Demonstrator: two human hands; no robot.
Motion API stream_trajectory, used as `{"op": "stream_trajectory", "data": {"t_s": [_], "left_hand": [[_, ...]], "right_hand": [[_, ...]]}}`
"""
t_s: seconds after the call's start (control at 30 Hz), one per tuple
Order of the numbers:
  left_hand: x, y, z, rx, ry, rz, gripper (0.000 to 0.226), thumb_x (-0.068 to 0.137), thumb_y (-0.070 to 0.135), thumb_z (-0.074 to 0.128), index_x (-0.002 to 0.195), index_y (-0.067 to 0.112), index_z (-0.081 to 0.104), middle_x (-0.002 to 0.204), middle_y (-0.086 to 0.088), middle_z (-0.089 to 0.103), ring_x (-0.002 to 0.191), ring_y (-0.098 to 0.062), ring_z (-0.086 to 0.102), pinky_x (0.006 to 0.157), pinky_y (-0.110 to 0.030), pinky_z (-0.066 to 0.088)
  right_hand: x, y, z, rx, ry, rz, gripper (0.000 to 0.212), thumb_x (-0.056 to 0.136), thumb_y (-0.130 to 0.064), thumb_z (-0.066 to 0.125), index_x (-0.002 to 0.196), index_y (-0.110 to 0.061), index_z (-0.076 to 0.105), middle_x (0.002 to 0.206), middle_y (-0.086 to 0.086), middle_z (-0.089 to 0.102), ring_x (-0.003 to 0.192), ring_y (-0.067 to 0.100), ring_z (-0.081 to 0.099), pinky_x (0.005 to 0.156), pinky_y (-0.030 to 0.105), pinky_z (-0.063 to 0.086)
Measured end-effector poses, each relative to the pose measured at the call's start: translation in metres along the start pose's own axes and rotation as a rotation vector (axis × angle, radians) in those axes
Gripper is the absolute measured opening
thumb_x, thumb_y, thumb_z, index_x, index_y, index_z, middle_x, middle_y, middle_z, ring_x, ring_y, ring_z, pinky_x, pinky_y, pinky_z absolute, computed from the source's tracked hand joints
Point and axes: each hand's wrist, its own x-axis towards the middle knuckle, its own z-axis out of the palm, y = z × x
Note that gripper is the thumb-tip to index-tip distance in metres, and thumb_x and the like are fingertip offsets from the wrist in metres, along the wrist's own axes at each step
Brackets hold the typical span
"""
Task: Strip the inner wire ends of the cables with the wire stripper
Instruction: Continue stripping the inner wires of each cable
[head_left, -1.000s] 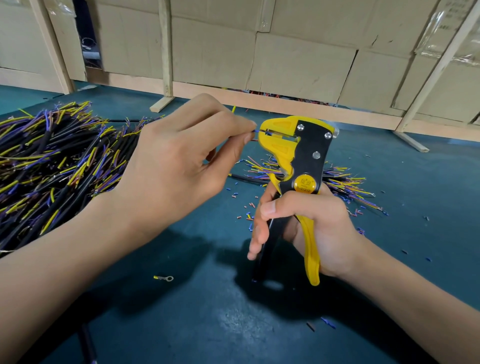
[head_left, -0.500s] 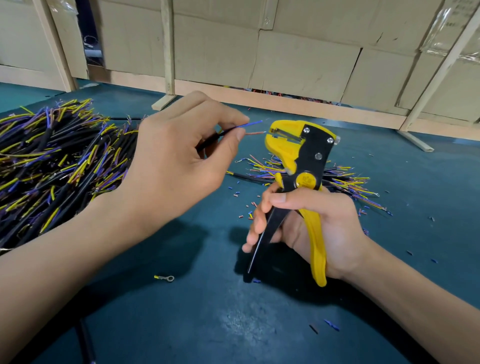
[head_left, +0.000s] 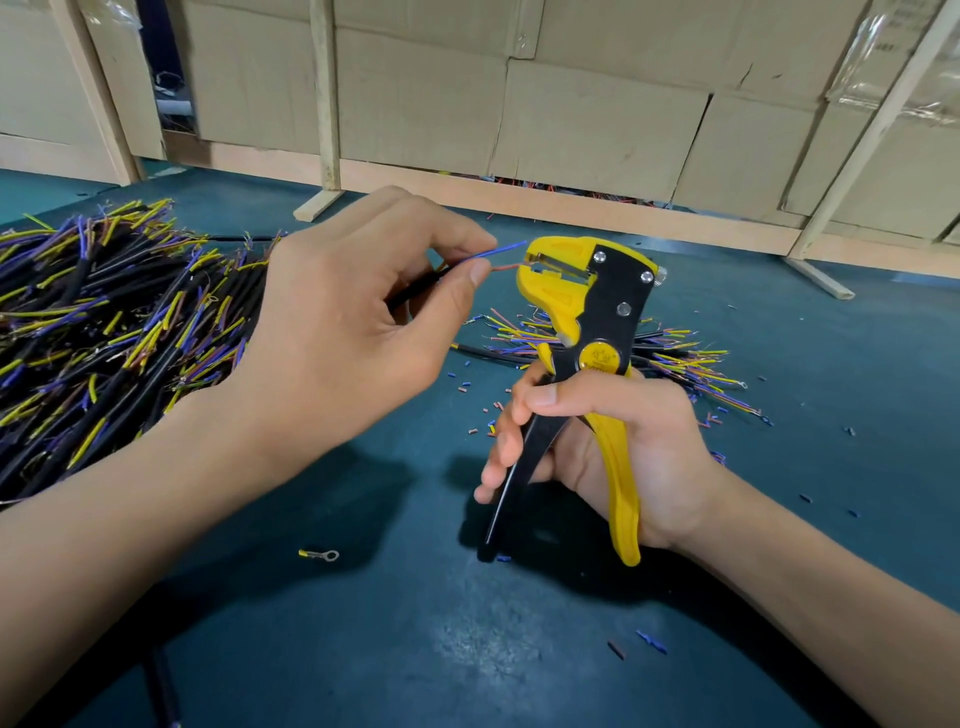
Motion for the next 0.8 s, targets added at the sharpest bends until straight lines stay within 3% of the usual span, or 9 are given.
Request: {"op": "stream_trajectory", "data": {"t_s": [0.23,0.5,0.67,0.8], "left_hand": [[0.0014,0.0010,-0.0013,-0.018,0.020,0.000,0.011,0.097,0.015,0.066,0.104,0.008,0.071,0.080,0.021,0.053,0.058,-0.011,0.053,0.062,-0.024,0.039],[0.0017,0.0011,-0.0018,-0.032,0.003,-0.006,0.012,0.097,0.016,0.066,0.104,0.007,0.071,0.077,0.021,0.053,0.058,-0.011,0.052,0.062,-0.025,0.038],[0.0018,0.0001,-0.0018,-0.032,0.014,-0.014,0.011,0.098,0.017,0.066,0.102,0.009,0.072,0.068,0.005,0.053,0.058,-0.010,0.049,0.063,-0.024,0.036],[0.0024,-0.0008,-0.0020,-0.008,0.004,-0.014,0.011,0.099,0.018,0.065,0.103,0.010,0.071,0.073,0.019,0.051,0.059,0.002,0.044,0.063,-0.016,0.031]], "right_hand": [[-0.0004,-0.0014,0.0037,-0.006,0.031,-0.004,0.014,0.073,-0.008,0.049,0.066,-0.006,0.060,0.061,0.020,0.058,0.057,0.036,0.063,0.062,0.049,0.057],[-0.0015,-0.0033,0.0006,-0.012,0.006,0.023,0.014,0.074,-0.008,0.048,0.068,-0.006,0.061,0.064,0.020,0.060,0.059,0.036,0.064,0.064,0.049,0.057],[-0.0018,-0.0043,0.0009,-0.019,0.002,0.022,0.016,0.075,-0.008,0.049,0.068,-0.006,0.063,0.064,0.020,0.060,0.060,0.037,0.064,0.064,0.050,0.057],[-0.0023,-0.0052,0.0009,-0.023,-0.002,0.019,0.015,0.075,-0.008,0.050,0.069,-0.006,0.063,0.065,0.020,0.061,0.060,0.036,0.064,0.064,0.050,0.058]]}}
